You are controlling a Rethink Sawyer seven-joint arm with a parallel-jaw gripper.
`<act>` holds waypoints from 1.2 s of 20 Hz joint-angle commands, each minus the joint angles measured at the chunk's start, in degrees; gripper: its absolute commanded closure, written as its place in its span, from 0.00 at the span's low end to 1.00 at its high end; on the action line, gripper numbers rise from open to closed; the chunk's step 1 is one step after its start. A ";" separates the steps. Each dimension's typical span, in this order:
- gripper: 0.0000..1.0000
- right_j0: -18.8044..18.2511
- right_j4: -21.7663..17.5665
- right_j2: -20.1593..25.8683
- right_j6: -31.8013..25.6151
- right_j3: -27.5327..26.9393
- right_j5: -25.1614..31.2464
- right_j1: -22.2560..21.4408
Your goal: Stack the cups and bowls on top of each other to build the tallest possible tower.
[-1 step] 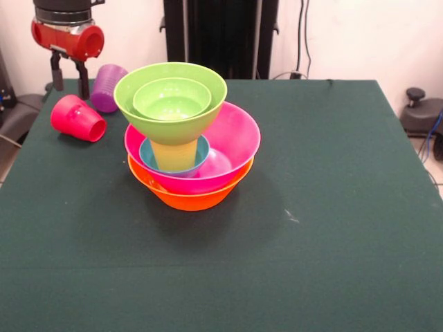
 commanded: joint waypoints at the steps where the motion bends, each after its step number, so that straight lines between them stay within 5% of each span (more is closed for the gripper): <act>1: 0.00 1.81 -6.55 0.51 -4.00 -0.31 -2.06 4.47; 24: 0.00 -1.18 -8.08 2.25 -5.57 -0.25 0.02 3.96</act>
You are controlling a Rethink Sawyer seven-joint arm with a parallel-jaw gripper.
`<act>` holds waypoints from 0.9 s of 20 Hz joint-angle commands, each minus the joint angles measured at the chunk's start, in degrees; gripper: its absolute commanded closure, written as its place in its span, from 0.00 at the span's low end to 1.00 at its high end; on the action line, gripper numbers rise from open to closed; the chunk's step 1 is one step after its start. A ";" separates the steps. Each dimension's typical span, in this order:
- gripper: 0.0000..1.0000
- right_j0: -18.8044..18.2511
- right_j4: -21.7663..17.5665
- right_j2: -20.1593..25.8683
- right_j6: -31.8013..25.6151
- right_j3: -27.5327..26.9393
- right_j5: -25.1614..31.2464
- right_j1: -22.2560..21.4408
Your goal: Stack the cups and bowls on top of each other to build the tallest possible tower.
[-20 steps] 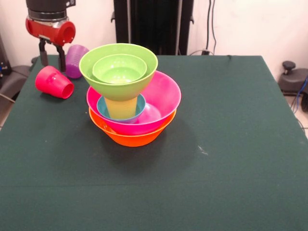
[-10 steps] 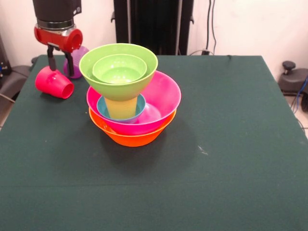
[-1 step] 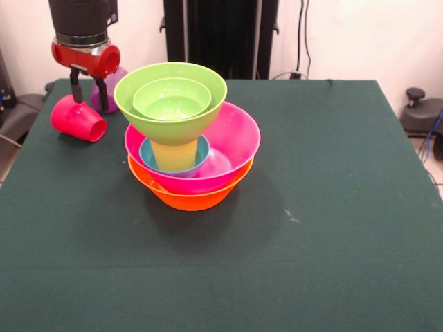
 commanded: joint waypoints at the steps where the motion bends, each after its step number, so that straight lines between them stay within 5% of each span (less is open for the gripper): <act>1: 0.00 -0.44 -3.67 2.13 -5.60 -0.17 0.11 -0.97; 18: 0.00 -2.03 -4.08 2.46 -6.99 -0.19 2.26 -1.19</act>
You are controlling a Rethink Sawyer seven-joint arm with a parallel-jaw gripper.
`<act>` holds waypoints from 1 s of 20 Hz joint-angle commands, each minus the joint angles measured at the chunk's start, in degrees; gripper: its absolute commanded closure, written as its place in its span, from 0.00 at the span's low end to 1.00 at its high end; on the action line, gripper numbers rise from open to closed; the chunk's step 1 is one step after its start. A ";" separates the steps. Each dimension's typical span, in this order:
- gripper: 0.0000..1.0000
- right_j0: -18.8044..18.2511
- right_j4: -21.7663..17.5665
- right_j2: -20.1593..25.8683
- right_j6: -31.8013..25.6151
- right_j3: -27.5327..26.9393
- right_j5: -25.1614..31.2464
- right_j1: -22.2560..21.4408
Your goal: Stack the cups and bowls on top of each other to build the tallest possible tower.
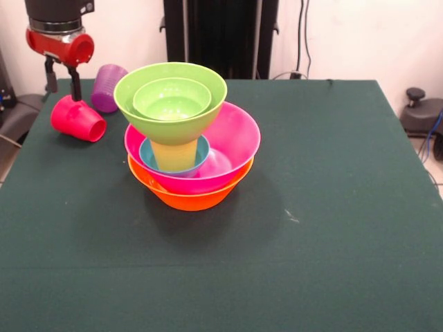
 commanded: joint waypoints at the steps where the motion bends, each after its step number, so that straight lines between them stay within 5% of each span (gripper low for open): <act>1: 0.00 1.18 -4.07 2.48 -6.98 0.12 2.13 0.70; 20: 0.00 1.94 -8.40 -0.75 -4.88 -0.73 0.03 4.66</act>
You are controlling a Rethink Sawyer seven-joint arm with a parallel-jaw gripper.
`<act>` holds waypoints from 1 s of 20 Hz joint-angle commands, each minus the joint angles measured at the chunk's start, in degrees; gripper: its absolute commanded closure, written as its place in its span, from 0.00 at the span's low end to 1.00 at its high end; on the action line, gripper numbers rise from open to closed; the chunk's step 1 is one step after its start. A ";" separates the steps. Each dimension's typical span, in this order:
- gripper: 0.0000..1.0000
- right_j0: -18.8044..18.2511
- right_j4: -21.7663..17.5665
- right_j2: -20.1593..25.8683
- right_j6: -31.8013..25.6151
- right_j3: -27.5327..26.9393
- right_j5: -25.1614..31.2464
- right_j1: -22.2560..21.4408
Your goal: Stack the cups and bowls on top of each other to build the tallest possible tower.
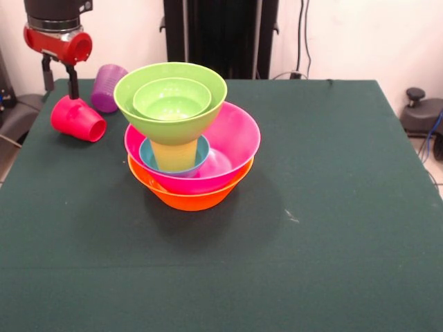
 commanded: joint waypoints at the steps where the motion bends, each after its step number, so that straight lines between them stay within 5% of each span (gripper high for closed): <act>1: 0.00 1.91 -6.53 -0.56 -4.69 -0.79 -0.01 5.24; 20: 0.00 -0.63 -10.48 -0.72 -4.98 -2.00 -1.01 8.60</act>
